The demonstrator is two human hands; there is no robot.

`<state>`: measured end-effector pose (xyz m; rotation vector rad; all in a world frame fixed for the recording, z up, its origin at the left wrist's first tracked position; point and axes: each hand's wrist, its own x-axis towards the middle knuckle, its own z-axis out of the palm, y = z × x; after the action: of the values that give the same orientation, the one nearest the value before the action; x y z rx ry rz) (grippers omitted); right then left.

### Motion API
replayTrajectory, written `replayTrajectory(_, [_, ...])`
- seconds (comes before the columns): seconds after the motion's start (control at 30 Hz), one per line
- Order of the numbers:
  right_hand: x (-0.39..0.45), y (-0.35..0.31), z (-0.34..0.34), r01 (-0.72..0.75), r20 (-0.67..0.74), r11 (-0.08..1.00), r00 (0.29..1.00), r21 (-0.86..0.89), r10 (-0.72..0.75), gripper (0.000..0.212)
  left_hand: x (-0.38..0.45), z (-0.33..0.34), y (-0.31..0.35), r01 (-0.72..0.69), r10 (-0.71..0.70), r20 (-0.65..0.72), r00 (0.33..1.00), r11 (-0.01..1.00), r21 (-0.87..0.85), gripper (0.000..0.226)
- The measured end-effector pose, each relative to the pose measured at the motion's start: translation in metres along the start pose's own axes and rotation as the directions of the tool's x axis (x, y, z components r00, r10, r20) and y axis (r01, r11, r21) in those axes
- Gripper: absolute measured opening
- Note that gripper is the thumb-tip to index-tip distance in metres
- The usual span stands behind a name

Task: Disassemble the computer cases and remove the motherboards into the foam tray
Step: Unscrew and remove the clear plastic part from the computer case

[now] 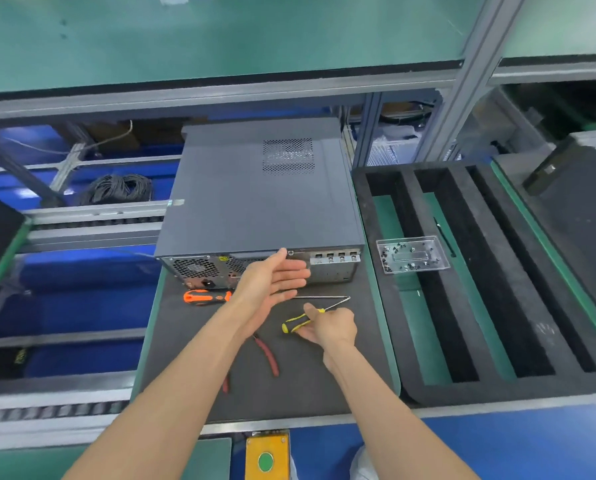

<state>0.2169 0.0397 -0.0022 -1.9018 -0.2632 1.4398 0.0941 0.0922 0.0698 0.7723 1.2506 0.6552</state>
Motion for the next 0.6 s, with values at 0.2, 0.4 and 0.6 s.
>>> replayTrajectory(0.2, [-0.013, -0.015, 0.006, 0.027, -0.088, 0.963, 0.995, -0.267, -0.052, 0.029, -0.011, -0.028, -0.002, 0.02, -0.097, -0.256, 0.962, 0.958, -0.286, 0.046])
replayTrajectory(0.4, [-0.049, -0.059, 0.046, 0.156, 0.093, 0.924, 0.975, 0.35, -0.2, 0.015, -0.011, -0.012, 0.008, -0.086, -0.193, -0.427, 0.883, 0.828, -0.554, 0.036])
replayTrajectory(0.6, [-0.068, -0.072, 0.072, -0.02, 0.15, 0.9, 0.987, 0.436, -0.051, 0.028, -0.008, 0.002, 0.019, -0.144, -0.276, -0.443, 0.853, 0.692, -0.708, 0.032])
